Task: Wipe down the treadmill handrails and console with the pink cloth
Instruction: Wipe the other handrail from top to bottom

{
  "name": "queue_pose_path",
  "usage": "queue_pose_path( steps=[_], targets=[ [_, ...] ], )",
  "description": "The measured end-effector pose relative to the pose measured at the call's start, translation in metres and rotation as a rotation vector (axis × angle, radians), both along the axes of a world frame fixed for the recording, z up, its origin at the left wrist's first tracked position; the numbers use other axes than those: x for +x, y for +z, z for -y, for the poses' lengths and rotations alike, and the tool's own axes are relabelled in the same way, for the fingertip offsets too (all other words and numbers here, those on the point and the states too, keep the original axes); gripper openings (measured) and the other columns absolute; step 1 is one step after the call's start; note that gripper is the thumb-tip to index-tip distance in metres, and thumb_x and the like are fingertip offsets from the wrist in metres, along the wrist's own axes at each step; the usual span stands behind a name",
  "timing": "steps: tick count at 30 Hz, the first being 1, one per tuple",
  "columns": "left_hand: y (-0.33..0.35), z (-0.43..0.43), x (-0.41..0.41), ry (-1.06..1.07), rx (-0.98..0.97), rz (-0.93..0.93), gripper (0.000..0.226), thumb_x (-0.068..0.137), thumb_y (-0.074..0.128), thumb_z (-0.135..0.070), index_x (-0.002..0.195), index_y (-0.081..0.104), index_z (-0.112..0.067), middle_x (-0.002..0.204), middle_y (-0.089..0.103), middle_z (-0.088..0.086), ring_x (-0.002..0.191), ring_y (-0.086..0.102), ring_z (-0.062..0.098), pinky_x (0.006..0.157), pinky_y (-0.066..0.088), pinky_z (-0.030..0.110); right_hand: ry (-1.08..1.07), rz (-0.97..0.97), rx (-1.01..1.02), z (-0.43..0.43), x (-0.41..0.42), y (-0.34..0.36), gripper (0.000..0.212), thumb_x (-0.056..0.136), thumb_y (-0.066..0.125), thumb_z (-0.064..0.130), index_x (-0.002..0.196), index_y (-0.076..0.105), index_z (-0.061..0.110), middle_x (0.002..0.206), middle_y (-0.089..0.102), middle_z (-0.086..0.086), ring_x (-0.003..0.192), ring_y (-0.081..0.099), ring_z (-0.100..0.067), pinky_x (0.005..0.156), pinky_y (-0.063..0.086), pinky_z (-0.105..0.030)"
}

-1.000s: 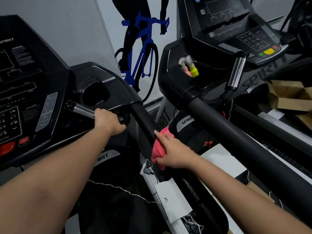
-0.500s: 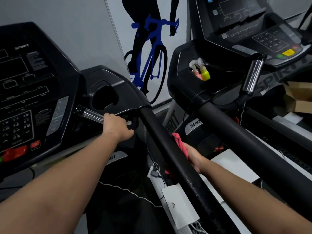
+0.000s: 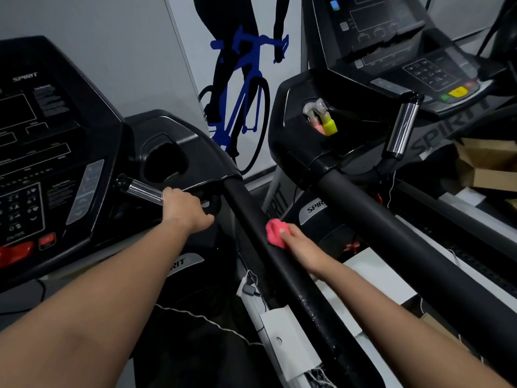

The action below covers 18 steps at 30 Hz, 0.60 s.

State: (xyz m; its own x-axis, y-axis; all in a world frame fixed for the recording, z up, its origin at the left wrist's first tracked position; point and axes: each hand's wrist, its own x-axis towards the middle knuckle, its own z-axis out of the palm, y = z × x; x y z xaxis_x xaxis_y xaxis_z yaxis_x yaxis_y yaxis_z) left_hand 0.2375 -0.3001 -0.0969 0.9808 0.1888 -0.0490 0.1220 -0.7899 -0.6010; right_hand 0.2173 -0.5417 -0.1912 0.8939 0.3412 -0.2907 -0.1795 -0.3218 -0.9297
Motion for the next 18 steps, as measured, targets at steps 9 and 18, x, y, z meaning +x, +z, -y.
queue_pose_path(
  steps=[9,18],
  targets=[
    [0.004,0.0,-0.002,-0.015,-0.029,-0.003,0.052,0.086,0.033,-0.063,0.096,0.067,-0.025,0.093,0.065,-0.003,0.096,0.057,0.019,0.088,0.035,0.032,0.335,0.708,-0.827,0.003,-0.088,0.031,0.043,0.078,0.035,0.043,0.115,0.056,0.045,0.142,0.04,-0.017,0.111,0.045,-0.05,0.086,0.043,-0.057],
    [0.003,-0.001,-0.004,-0.039,-0.018,0.001,0.052,0.086,0.034,-0.063,0.104,0.065,-0.026,0.104,0.065,-0.001,0.104,0.056,0.021,0.089,0.034,0.033,0.25,0.456,-0.823,-0.002,-0.072,0.044,0.049,0.092,0.04,0.054,0.139,0.027,0.051,0.15,0.022,-0.009,0.12,0.038,-0.038,0.096,0.038,-0.046]
  ],
)
